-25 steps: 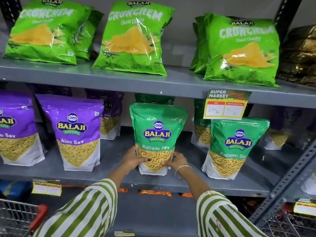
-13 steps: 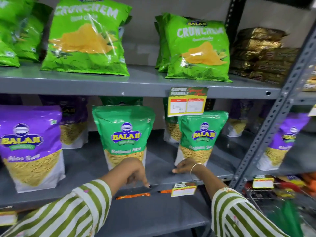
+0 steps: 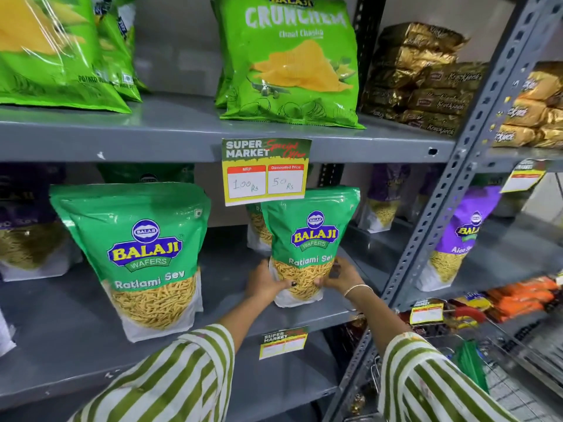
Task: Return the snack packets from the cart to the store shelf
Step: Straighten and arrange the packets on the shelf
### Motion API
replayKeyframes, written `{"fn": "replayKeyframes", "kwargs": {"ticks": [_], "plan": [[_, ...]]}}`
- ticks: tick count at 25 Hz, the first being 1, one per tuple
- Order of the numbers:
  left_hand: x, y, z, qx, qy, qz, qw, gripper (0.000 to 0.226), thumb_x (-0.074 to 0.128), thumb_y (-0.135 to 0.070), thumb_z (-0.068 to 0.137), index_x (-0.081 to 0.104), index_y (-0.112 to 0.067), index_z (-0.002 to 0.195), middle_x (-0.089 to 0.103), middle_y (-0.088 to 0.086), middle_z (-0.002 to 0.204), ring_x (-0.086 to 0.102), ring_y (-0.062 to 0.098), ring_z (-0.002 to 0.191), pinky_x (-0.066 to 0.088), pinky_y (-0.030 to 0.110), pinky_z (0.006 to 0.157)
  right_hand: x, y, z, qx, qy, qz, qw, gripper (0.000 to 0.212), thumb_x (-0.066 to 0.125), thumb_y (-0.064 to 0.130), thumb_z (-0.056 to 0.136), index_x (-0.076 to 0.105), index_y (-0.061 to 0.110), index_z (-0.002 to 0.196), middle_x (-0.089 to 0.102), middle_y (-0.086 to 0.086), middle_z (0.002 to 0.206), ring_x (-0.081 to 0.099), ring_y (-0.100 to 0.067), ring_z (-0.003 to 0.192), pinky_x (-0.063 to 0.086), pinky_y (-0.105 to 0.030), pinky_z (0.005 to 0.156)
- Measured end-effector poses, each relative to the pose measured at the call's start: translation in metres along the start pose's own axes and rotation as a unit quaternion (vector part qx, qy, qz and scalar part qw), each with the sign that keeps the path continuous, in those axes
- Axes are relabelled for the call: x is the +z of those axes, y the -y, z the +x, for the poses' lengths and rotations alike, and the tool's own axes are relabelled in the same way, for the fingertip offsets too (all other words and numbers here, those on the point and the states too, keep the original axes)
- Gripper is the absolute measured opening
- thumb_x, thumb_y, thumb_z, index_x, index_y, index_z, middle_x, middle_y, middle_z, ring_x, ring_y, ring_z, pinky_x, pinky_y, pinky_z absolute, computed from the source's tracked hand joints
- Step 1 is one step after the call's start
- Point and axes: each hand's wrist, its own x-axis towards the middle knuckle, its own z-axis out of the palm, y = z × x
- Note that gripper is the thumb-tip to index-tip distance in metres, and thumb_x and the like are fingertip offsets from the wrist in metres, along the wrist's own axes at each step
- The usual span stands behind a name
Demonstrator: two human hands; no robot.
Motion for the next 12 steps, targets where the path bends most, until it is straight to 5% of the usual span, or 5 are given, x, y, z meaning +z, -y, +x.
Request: {"fn": "replayKeyframes", "kwargs": {"ticks": [5, 8, 10, 12], "plan": [[0.006, -0.003, 0.001, 0.002, -0.036, 0.039, 0.999, 0.062, 0.082, -0.024, 0.060, 0.054, -0.003, 0.110, 0.064, 0.018, 0.120, 0.060, 0.033, 0.110, 0.051, 0.042, 0.090, -0.003, 0.007, -0.005, -0.001, 0.010, 0.022, 1.000, 0.066, 0.071, -0.007, 0.069, 0.038, -0.004, 0.126, 0.054, -0.016, 0.119, 0.050, -0.025, 0.110, 0.041, -0.033, 0.093], [0.001, 0.005, -0.001, -0.014, 0.014, 0.034, 0.999, 0.066, 0.081, -0.027, 0.060, 0.049, -0.005, 0.114, 0.061, 0.015, 0.122, 0.057, 0.032, 0.112, 0.049, 0.041, 0.092, -0.005, 0.015, -0.006, 0.043, 0.055, -0.133, 0.989, 0.059, 0.070, 0.009, 0.075, 0.042, 0.000, 0.126, 0.057, -0.017, 0.124, 0.056, -0.029, 0.109, 0.045, -0.030, 0.085], [-0.016, 0.012, -0.013, -0.026, 0.093, 0.061, 0.993, 0.048, 0.076, -0.031, 0.066, 0.055, -0.009, 0.103, 0.064, 0.012, 0.112, 0.060, 0.029, 0.103, 0.047, 0.032, 0.082, 0.000, 0.029, -0.010, 0.132, 0.155, -0.344, 0.917, 0.051, 0.067, 0.027, 0.078, 0.049, 0.009, 0.122, 0.064, -0.013, 0.107, 0.063, -0.026, 0.082, 0.052, -0.030, 0.064], [-0.043, 0.027, -0.033, -0.011, 0.105, 0.109, 0.988, 0.018, 0.071, -0.031, 0.073, 0.063, -0.016, 0.077, 0.069, 0.014, 0.088, 0.063, 0.026, 0.081, 0.042, 0.029, 0.069, 0.024, 0.049, -0.017, 0.202, 0.260, -0.374, 0.867, 0.038, 0.062, 0.031, 0.081, 0.054, 0.009, 0.110, 0.062, -0.009, 0.087, 0.062, -0.024, 0.070, 0.048, -0.027, 0.052]]}}
